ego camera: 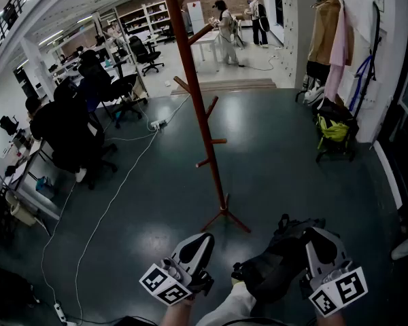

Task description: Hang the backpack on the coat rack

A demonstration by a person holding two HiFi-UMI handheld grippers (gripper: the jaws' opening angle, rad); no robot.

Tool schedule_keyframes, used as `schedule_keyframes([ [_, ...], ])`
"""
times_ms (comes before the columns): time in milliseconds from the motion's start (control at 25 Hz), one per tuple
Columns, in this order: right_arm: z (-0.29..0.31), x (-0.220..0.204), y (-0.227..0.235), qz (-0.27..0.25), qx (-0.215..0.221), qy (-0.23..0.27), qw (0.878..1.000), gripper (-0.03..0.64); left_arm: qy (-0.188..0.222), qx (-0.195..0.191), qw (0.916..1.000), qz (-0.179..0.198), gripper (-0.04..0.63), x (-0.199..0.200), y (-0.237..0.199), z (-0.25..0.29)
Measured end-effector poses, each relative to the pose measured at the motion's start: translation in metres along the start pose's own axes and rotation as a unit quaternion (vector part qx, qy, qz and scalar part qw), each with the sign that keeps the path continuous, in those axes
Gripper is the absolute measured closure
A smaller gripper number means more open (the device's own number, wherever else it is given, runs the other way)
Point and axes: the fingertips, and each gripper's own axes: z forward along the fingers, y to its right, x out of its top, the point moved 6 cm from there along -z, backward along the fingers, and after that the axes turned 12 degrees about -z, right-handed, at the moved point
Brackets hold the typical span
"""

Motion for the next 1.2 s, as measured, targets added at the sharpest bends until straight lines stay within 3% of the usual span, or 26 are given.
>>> schedule_keyframes([
  [160,0.048,-0.007,0.006,0.004,0.004,-0.006,1.000,0.589,-0.010,0.001,0.9998,0.016,0.586,0.019,-0.035,0.026],
  [840,0.232,-0.006,0.038,-0.010,0.082,0.003,0.997,0.589,0.046,0.080,0.9950,0.039,0.586,0.070,-0.125,0.051],
  [1200,0.320,-0.020,0.047,-0.013,0.157,-0.012,0.987,0.589,0.085,0.123,0.9883,0.031,0.586,0.088,-0.171,0.087],
])
